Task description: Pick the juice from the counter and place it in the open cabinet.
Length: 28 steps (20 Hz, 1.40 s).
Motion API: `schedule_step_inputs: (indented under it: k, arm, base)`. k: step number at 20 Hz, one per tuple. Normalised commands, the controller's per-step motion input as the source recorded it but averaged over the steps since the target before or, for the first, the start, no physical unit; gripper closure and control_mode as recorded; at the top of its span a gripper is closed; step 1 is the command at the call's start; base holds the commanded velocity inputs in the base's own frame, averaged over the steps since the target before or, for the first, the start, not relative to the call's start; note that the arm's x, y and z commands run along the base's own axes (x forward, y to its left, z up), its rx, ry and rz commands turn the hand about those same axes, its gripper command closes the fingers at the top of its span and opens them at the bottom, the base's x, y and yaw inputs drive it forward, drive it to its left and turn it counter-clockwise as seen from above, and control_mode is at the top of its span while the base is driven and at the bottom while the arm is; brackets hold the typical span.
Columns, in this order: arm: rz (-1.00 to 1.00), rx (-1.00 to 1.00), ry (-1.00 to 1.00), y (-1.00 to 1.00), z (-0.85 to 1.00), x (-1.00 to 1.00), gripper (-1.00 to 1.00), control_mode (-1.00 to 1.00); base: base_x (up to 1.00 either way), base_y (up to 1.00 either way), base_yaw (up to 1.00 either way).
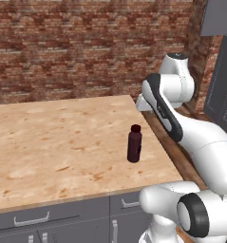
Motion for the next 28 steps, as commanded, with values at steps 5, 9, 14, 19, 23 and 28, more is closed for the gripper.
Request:
schedule_step_inputs:
  k: [5,9,14,19,23,28]
  arm:
    - [0.05,0.00,0.00,0.00,-0.01,-0.03,-1.00,-1.00]
    - [0.10,0.00,-0.04,-0.01,0.00,-0.16,-1.00,-1.00]
    - [0.15,0.00,-0.09,-0.07,-0.04,-0.30,-1.00,-1.00]
    - [0.21,0.00,-0.04,0.00,-0.13,-0.28,-1.00,-1.00]
    - [0.22,0.01,-0.01,0.00,-0.20,-0.25,-1.00,-1.00]
    - [0.23,0.01,0.00,0.00,-0.14,-0.25,-1.00,-1.00]
  base:
    - [0.00,0.00,0.00]
    - [0.00,0.00,0.00]
    - [0.00,0.00,0.00]
    - [0.00,0.00,0.00]
    - [0.00,0.00,0.00]
    - [0.00,0.00,0.00]
